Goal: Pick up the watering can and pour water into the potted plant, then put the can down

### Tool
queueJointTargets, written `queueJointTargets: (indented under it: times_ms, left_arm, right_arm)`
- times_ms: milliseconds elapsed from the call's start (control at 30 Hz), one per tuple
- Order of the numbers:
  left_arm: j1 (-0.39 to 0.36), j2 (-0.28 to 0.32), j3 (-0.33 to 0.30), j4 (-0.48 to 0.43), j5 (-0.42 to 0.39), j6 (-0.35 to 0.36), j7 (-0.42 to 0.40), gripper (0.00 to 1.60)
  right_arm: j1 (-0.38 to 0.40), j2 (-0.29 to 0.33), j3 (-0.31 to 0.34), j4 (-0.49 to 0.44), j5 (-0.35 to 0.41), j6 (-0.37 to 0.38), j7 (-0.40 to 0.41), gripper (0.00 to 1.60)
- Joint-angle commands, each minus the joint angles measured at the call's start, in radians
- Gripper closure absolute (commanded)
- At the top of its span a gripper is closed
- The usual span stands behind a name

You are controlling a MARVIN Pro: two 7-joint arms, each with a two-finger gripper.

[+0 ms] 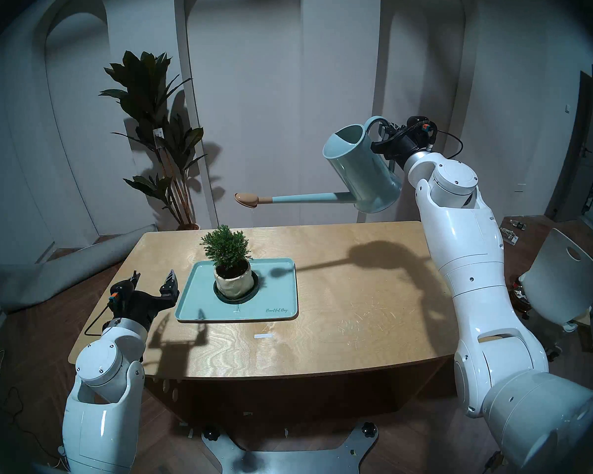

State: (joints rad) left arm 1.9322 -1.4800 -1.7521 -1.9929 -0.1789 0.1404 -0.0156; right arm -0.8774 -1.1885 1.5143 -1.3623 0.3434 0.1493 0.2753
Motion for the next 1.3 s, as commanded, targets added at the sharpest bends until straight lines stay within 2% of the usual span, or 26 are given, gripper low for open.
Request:
queueJointTargets:
  times_ms: [0, 733, 1267]
  left_arm:
    - [-0.007, 0.000, -0.002, -0.020, -0.002, -0.006, 0.001, 0.00]
    - [-0.005, -0.001, -0.003, -0.024, -0.002, -0.006, 0.001, 0.00]
    - [-0.006, -0.001, -0.003, -0.023, -0.002, -0.006, 0.001, 0.00]
  right_arm:
    - [0.109, -0.008, -0.005, -0.076, -0.004, -0.003, 0.020, 1.60]
    - [0.178, 0.026, -0.036, -0.073, -0.049, 0.044, 0.117, 1.60]
    - [0.229, -0.020, -0.066, -0.050, -0.119, 0.082, 0.132, 1.60]
